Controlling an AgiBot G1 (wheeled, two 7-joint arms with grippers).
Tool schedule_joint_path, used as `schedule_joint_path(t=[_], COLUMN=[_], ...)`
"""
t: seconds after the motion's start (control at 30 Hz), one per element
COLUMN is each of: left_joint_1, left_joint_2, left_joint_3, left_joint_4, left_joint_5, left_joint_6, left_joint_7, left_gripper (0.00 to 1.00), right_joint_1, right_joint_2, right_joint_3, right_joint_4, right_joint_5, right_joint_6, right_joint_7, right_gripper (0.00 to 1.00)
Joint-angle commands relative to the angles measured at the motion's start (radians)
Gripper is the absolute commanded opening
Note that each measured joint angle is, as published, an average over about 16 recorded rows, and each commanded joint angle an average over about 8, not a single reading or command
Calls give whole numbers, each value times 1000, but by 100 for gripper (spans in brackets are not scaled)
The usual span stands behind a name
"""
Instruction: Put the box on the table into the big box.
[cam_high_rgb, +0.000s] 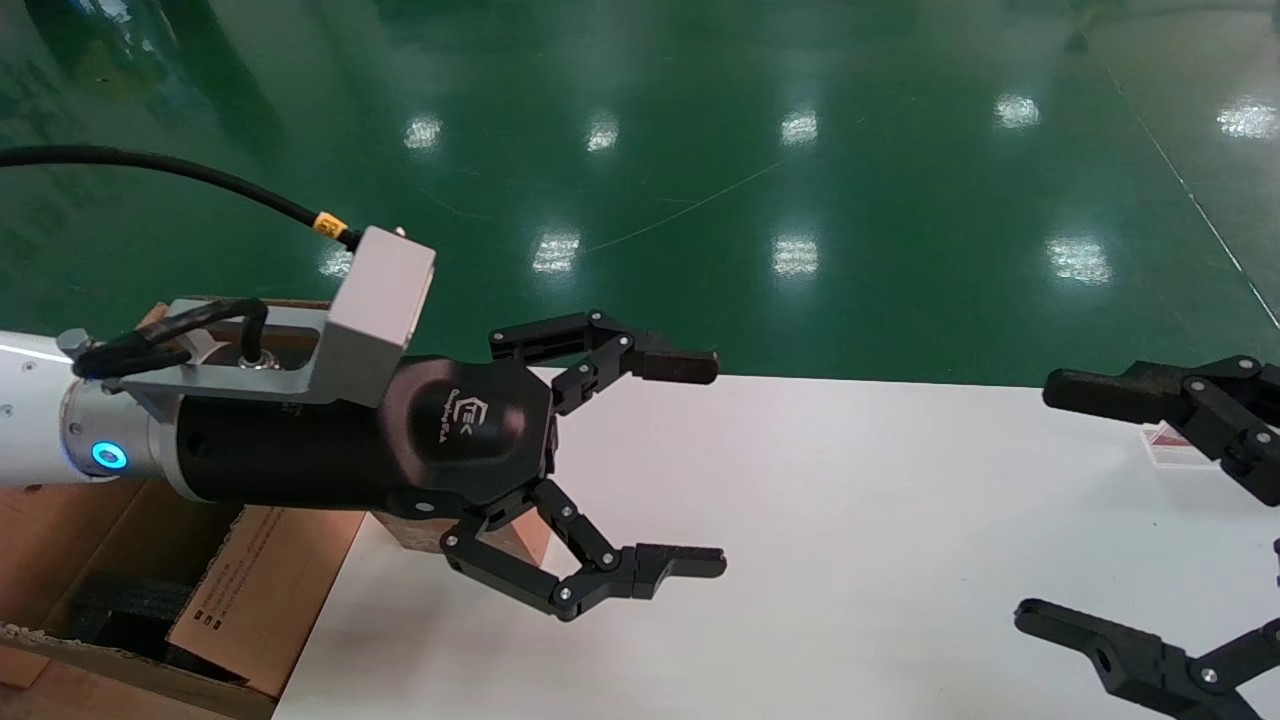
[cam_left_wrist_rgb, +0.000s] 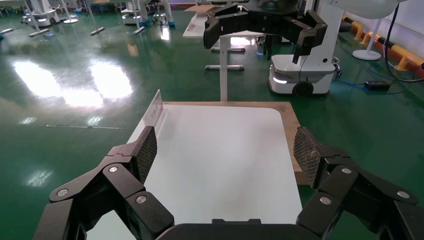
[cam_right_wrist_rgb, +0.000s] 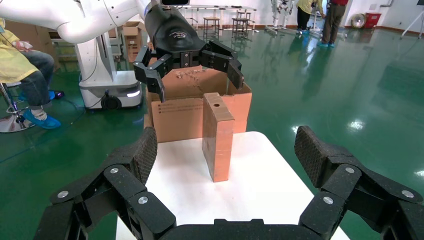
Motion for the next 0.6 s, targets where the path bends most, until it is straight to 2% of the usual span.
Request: schedule_joint_path(t=[0.03,0.6], left_joint_1=[3,24], left_joint_2=[2,23], left_joint_3=[-2,-16], left_joint_4=[2,19], left_joint_5=[-4,-39], left_joint_6=[1,12], left_joint_7=[4,42], left_gripper=[100,100], right_joint_1=[0,0], right_joint_2=[0,0], right_joint_3=[0,0], right_joint_4=[0,0], right_joint_5=[0,0], right_joint_6=[0,0], right_joint_7=[0,0], right_gripper=[100,100])
